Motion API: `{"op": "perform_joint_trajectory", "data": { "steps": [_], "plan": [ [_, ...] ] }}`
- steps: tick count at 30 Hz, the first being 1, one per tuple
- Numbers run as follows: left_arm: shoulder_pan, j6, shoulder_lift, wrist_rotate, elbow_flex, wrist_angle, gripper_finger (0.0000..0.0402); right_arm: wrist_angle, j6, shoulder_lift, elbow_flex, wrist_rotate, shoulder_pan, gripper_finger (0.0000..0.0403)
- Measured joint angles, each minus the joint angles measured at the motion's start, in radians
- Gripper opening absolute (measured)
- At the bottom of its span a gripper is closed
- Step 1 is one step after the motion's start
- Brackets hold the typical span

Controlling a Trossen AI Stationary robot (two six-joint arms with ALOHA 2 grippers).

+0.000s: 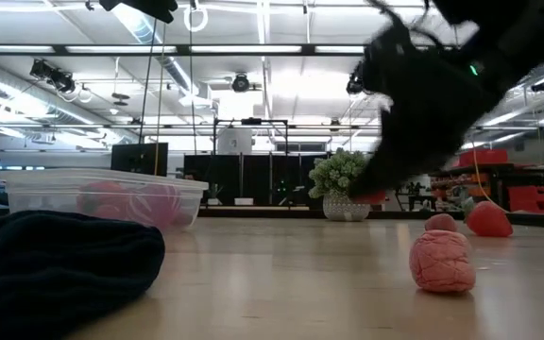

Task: Pick and placing Produce into tupperware
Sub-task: Put the red raspberry into the transparent bin

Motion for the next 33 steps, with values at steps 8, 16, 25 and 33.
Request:
{"op": "perform_joint_trajectory", "data": {
  "steps": [8, 16, 25, 33],
  "plan": [
    [0.000, 0.000, 0.000, 0.000, 0.000, 0.005, 0.0143, 0.312, -0.279, -0.030, 0.070, 0.015, -0.073, 0.0106],
    [0.005, 0.024, 0.000, 0.000, 0.000, 0.028, 0.0146, 0.519, -0.461, 0.090, 0.238, -0.239, -0.199, 0.0107],
    [0.019, 0.029, 0.000, -0.001, -0.001, 0.027, 0.0136, 0.408, -0.483, 0.405, 0.537, -0.315, -0.299, 0.0107],
    [0.019, 0.030, 0.000, -0.001, -0.001, 0.011, 0.0139, 0.130, -0.513, 0.529, 0.723, -0.406, -0.357, 0.0145]
  ]
}}
